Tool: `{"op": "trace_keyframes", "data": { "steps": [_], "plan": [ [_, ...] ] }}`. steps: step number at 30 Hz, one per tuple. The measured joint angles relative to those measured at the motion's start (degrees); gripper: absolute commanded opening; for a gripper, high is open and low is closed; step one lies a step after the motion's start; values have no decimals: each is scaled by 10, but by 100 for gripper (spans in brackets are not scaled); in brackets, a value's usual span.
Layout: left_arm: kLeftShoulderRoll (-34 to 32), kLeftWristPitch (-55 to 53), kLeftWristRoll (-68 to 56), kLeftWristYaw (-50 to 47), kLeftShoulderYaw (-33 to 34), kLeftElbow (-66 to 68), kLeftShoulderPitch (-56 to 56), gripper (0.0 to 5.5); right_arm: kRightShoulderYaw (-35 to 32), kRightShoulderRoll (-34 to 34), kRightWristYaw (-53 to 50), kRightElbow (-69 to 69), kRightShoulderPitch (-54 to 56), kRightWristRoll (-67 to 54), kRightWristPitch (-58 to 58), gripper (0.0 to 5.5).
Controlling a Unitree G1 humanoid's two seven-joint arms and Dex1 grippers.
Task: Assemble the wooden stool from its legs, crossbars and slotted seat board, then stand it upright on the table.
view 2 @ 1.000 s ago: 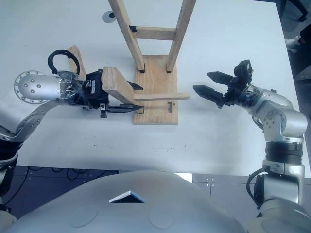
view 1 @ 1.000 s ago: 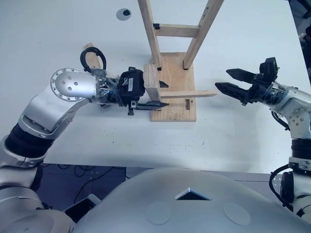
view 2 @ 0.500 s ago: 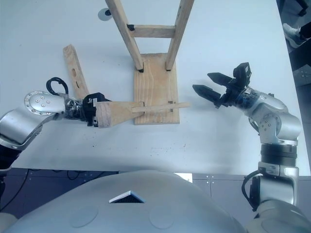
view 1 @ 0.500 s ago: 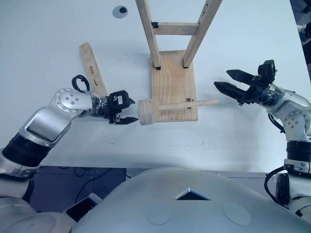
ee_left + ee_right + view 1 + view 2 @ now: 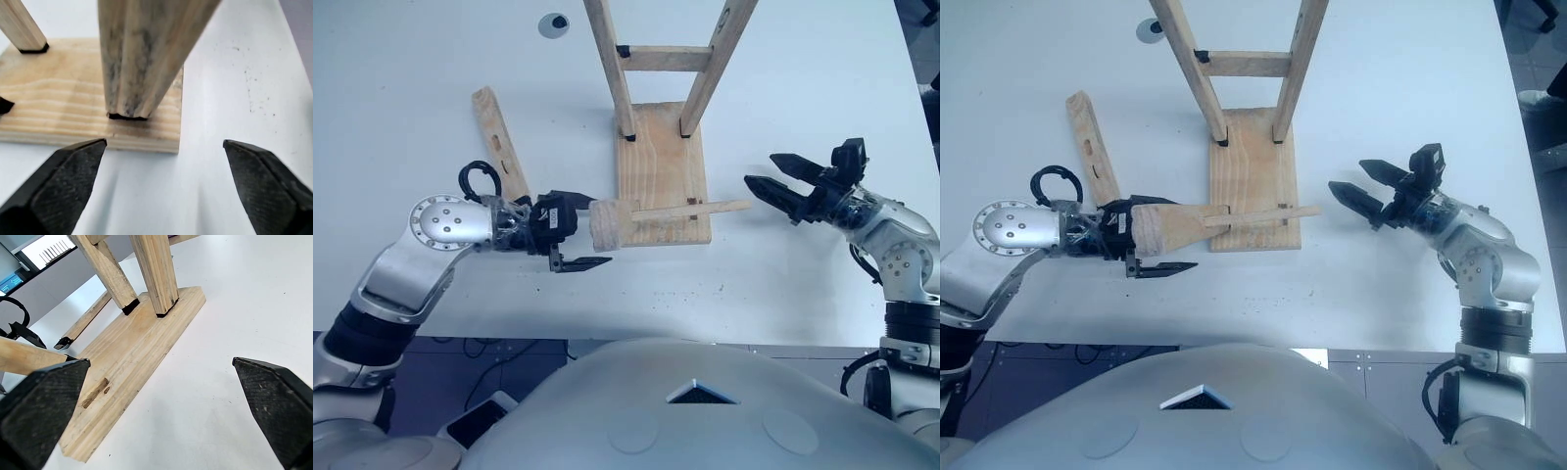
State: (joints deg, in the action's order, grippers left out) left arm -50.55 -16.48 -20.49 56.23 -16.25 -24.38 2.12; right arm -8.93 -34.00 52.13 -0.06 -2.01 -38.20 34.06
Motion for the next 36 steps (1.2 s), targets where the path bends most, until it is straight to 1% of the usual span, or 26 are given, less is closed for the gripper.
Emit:
{"op": "trace_keyframes", "data": {
  "steps": [3, 7, 11, 15, 18, 29, 36],
  "plan": [
    [24, 25, 0, -8, 21, 0, 1, 439, 0, -1, 0, -3, -6, 0, 1, 540],
    [35, 53, -12, 3, 51, 0, 12, 377, -1, -1, -1, -4, -17, 0, 1, 540],
    [47, 57, -43, 18, 72, -8, 16, 312, 0, -1, -1, -3, -16, 0, 0, 540],
    [58, 56, -51, 24, 75, -18, 14, 244, 0, -1, -4, 1, -15, 2, -1, 540],
    [62, 56, -48, 27, 74, -27, 9, 208, 0, -1, -3, 3, -15, 5, -1, 540],
    [84, 42, -50, 30, 74, 5, -24, 201, 6, 0, 1, 27, 4, 23, -8, 540],
    [92, 74, -9, 44, 32, 60, -70, 201, 11, 0, 1, 33, 10, 26, -8, 540]
  ]
}}
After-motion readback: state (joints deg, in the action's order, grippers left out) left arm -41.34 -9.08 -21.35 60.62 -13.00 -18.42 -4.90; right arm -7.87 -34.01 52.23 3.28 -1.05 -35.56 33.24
